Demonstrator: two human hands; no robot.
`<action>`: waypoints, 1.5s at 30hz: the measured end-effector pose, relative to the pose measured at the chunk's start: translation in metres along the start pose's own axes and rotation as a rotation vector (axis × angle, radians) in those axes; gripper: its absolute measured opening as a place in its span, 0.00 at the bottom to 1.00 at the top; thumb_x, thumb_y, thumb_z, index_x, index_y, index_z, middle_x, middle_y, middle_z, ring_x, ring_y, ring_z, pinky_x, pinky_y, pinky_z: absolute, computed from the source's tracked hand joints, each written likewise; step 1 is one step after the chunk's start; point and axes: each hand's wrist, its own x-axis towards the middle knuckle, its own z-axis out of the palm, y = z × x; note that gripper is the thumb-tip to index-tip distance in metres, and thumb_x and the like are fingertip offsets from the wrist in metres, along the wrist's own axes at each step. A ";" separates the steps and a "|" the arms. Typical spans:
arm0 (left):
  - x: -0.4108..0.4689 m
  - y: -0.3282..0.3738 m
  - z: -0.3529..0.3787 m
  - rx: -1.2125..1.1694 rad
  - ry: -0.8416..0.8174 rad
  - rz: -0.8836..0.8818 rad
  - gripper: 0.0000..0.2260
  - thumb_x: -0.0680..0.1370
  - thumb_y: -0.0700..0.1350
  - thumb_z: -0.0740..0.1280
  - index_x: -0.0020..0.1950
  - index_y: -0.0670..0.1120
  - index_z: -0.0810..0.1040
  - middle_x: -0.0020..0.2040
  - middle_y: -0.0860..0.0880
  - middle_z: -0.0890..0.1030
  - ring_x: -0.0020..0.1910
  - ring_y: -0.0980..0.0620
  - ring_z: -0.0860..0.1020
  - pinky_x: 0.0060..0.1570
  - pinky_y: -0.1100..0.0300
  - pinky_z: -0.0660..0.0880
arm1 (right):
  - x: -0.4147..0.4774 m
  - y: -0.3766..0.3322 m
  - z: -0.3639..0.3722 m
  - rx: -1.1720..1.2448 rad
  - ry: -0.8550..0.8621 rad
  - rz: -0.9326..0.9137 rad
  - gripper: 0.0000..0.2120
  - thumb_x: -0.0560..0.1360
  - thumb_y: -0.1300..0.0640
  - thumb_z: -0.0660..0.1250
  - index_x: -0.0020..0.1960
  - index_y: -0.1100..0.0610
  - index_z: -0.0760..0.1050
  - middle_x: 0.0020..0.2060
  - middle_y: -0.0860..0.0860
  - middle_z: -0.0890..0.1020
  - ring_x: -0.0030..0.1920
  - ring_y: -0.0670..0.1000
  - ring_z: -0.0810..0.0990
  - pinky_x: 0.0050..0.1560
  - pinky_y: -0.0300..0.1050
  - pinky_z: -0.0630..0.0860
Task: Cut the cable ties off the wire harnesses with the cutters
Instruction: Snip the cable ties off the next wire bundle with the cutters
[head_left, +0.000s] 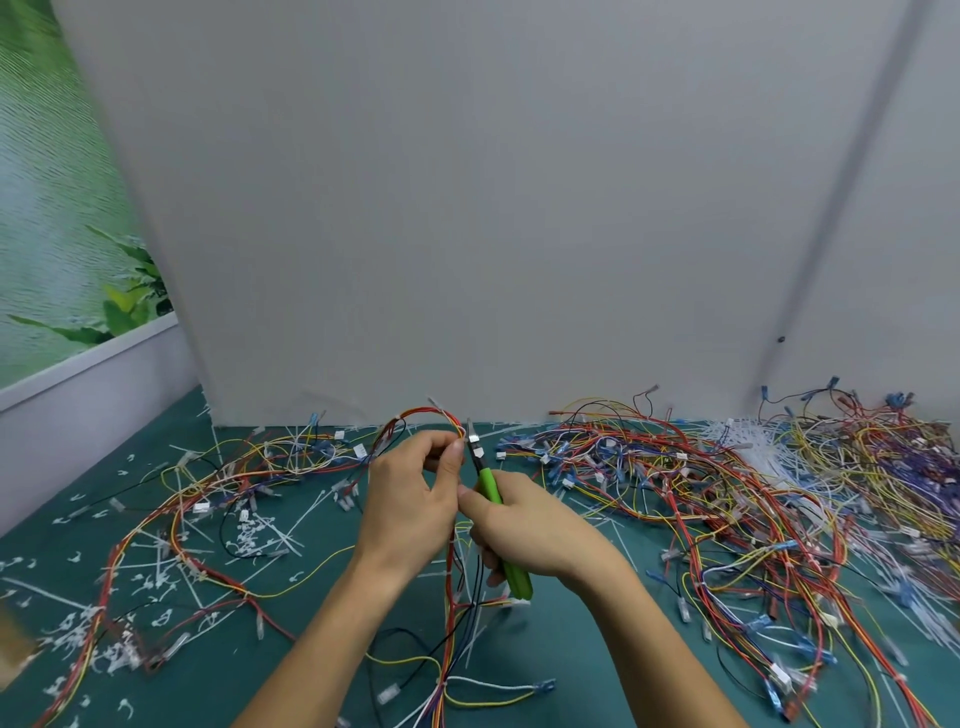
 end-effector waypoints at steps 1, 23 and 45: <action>0.000 0.000 0.000 0.002 0.000 0.006 0.06 0.82 0.45 0.68 0.53 0.46 0.84 0.43 0.57 0.83 0.43 0.59 0.81 0.45 0.55 0.81 | 0.000 0.000 -0.001 -0.006 0.000 0.001 0.15 0.82 0.46 0.60 0.45 0.56 0.70 0.35 0.56 0.76 0.30 0.53 0.79 0.39 0.61 0.84; 0.002 -0.004 0.001 0.032 -0.010 0.047 0.05 0.81 0.45 0.68 0.52 0.47 0.83 0.42 0.58 0.82 0.41 0.56 0.82 0.41 0.62 0.77 | 0.004 0.002 0.002 -0.139 0.087 0.032 0.15 0.80 0.44 0.63 0.51 0.57 0.73 0.39 0.52 0.80 0.42 0.59 0.86 0.45 0.61 0.85; 0.003 -0.004 -0.003 0.029 -0.033 0.043 0.05 0.82 0.45 0.67 0.52 0.49 0.83 0.43 0.60 0.81 0.42 0.58 0.81 0.43 0.60 0.79 | 0.000 -0.001 0.003 -0.027 0.044 -0.001 0.11 0.81 0.49 0.63 0.49 0.57 0.72 0.36 0.53 0.79 0.31 0.49 0.81 0.39 0.52 0.85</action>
